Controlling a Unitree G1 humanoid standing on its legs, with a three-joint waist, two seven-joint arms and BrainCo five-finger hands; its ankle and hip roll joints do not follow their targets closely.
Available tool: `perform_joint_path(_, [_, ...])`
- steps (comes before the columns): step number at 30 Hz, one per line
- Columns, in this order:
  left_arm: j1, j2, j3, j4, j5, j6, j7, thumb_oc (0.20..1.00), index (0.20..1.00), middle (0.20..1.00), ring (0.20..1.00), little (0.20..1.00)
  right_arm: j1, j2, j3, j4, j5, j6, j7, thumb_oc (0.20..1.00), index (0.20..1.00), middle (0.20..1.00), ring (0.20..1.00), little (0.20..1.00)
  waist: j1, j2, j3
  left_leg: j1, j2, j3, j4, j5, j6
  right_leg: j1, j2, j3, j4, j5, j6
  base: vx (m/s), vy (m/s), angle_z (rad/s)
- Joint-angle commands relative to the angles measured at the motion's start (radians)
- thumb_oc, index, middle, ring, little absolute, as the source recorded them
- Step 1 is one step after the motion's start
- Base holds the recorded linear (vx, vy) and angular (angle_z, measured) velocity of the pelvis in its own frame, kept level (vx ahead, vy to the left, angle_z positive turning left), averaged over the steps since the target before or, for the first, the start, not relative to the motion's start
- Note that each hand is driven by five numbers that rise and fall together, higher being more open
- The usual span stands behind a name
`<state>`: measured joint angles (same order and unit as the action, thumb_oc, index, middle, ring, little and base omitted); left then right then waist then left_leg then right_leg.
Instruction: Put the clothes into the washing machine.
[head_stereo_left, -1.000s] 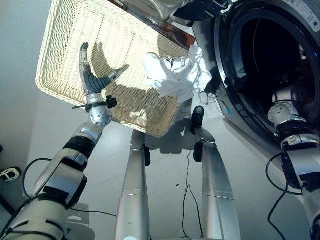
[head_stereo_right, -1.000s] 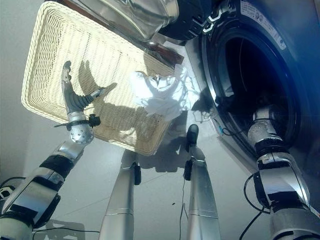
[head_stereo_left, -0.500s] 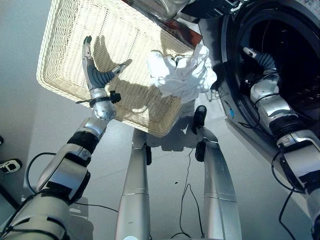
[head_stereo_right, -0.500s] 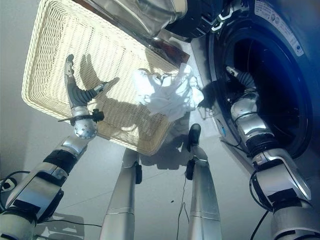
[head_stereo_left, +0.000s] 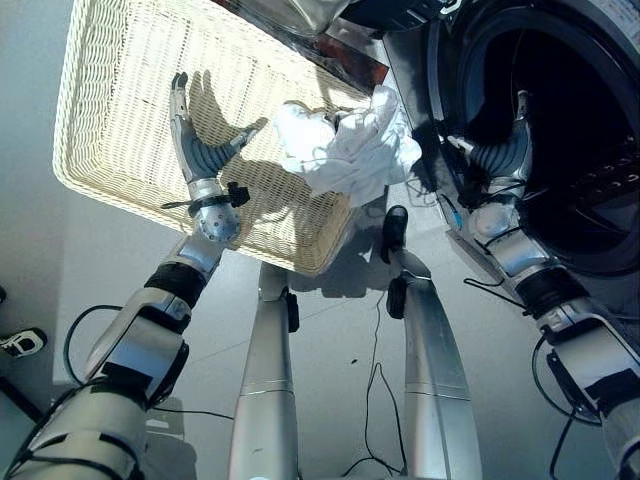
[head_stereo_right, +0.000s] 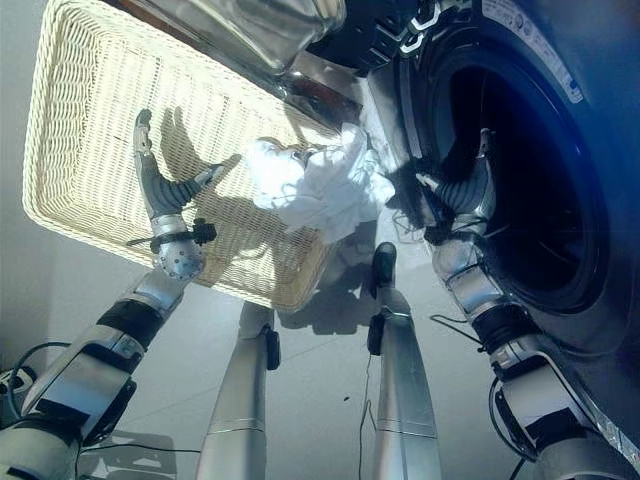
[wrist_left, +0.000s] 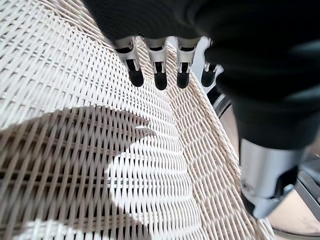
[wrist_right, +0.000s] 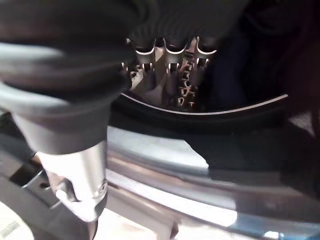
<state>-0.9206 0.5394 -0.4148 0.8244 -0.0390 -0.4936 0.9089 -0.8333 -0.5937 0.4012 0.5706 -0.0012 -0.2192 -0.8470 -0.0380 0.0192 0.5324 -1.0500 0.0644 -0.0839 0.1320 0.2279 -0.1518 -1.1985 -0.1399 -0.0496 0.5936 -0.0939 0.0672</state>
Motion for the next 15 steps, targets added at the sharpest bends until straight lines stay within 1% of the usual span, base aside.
perform_joint_path(1, [-0.002,-0.023,0.072,-0.020,0.059,-0.017,0.050,1.000,1.000,1.000,1.000,1.000,0.050,-0.002,-0.007,-0.112,-0.092,-0.076,-0.011,1.000,1.000,1.000,1.000,1.000,0.001,-0.004,-0.012,-0.001,-0.093,0.078,0.150,-0.149,0.077,0.091,0.101,-0.047,-0.222,0.157,0.044,0.00,0.000,0.00])
perform_joint_path(2, [0.003,-0.025,0.074,-0.027,0.062,-0.013,0.055,1.000,1.000,1.000,1.000,1.000,0.063,0.000,0.002,-0.142,-0.126,-0.091,-0.006,1.000,1.000,1.000,1.000,1.000,0.000,-0.003,-0.012,-0.002,-0.094,0.079,0.151,-0.148,0.077,0.090,0.101,-0.046,-0.221,0.157,0.043,0.00,0.000,0.00])
perform_joint_path(5, [0.006,-0.026,0.076,-0.033,0.065,-0.007,0.059,1.000,1.000,1.000,1.000,1.000,0.070,0.000,0.015,-0.181,-0.175,-0.105,0.005,1.000,1.000,1.000,1.000,1.000,-0.002,-0.003,-0.012,-0.003,-0.093,0.081,0.153,-0.146,0.077,0.090,0.101,-0.046,-0.218,0.156,0.043,0.00,0.000,0.00])
perform_joint_path(6, [0.010,-0.029,0.080,-0.040,0.072,-0.003,0.062,1.000,1.000,1.000,1.000,1.000,0.074,0.000,0.024,-0.210,-0.232,-0.125,0.028,1.000,1.000,1.000,1.000,1.000,-0.001,-0.003,-0.012,-0.005,-0.095,0.079,0.156,-0.145,0.078,0.088,0.101,-0.045,-0.218,0.157,0.044,0.00,0.000,0.00])
perform_joint_path(7, [0.011,-0.030,0.081,-0.043,0.075,-0.001,0.063,1.000,1.000,1.000,1.000,1.000,0.073,-0.002,0.030,-0.222,-0.257,-0.139,0.040,1.000,1.000,1.000,1.000,1.000,-0.001,-0.003,-0.012,-0.006,-0.096,0.079,0.156,-0.144,0.078,0.087,0.100,-0.045,-0.218,0.157,0.044,0.00,0.000,0.00])
perform_joint_path(8, [0.012,-0.032,0.084,-0.049,0.079,0.006,0.065,1.000,1.000,1.000,1.000,1.000,0.069,-0.005,0.041,-0.249,-0.278,-0.148,0.063,1.000,1.000,1.000,1.000,1.000,-0.001,-0.003,-0.012,-0.005,-0.096,0.078,0.154,-0.142,0.078,0.088,0.100,-0.046,-0.217,0.157,0.045,0.00,0.000,0.00])
perform_joint_path(9, [0.013,-0.035,0.090,-0.053,0.085,0.015,0.066,1.000,1.000,1.000,1.000,1.000,0.061,-0.006,0.056,-0.275,-0.332,-0.159,0.099,1.000,1.000,1.000,1.000,1.000,0.001,-0.003,-0.012,-0.005,-0.098,0.077,0.155,-0.140,0.077,0.088,0.100,-0.046,-0.217,0.158,0.046,0.00,0.000,0.00])
perform_joint_path(11, [0.019,-0.035,0.096,-0.058,0.090,0.027,0.075,1.000,1.000,1.000,1.000,1.000,0.051,-0.014,0.079,-0.309,-0.359,-0.160,0.133,1.000,1.000,1.000,1.000,1.000,0.004,-0.004,-0.012,-0.003,-0.098,0.076,0.154,-0.137,0.077,0.090,0.098,-0.048,-0.216,0.158,0.046,0.00,0.000,0.00])
perform_joint_path(12, [0.023,-0.035,0.104,-0.059,0.087,0.036,0.078,1.000,1.000,1.000,1.000,1.000,0.042,-0.020,0.099,-0.325,-0.381,-0.172,0.172,1.000,1.000,1.000,1.000,1.000,0.007,-0.004,-0.012,-0.004,-0.100,0.073,0.158,-0.136,0.076,0.091,0.097,-0.050,-0.214,0.157,0.046,0.00,0.000,0.00])
perform_joint_path(13, [0.023,-0.035,0.105,-0.060,0.085,0.041,0.079,1.000,1.000,1.000,1.000,1.000,0.036,-0.024,0.109,-0.331,-0.390,-0.170,0.184,1.000,1.000,1.000,1.000,1.000,0.008,-0.005,-0.012,-0.005,-0.100,0.073,0.159,-0.136,0.076,0.091,0.097,-0.051,-0.213,0.156,0.046,0.00,0.000,0.00])
perform_joint_path(14, [0.019,-0.032,0.109,-0.053,0.073,0.051,0.084,1.000,1.000,1.000,1.000,1.000,0.020,-0.034,0.137,-0.346,-0.394,-0.170,0.228,1.000,1.000,1.000,1.000,1.000,0.011,-0.005,-0.012,-0.002,-0.100,0.072,0.159,-0.133,0.075,0.093,0.096,-0.053,-0.210,0.155,0.045,0.00,0.000,0.00])
perform_joint_path(15, [0.018,-0.031,0.110,-0.051,0.071,0.053,0.084,1.000,1.000,1.000,1.000,1.000,0.016,-0.036,0.144,-0.348,-0.392,-0.166,0.241,1.000,1.000,1.000,1.000,1.000,0.011,-0.006,-0.012,-0.002,-0.100,0.072,0.159,-0.133,0.074,0.094,0.096,-0.054,-0.210,0.154,0.045,0.00,0.000,0.00])
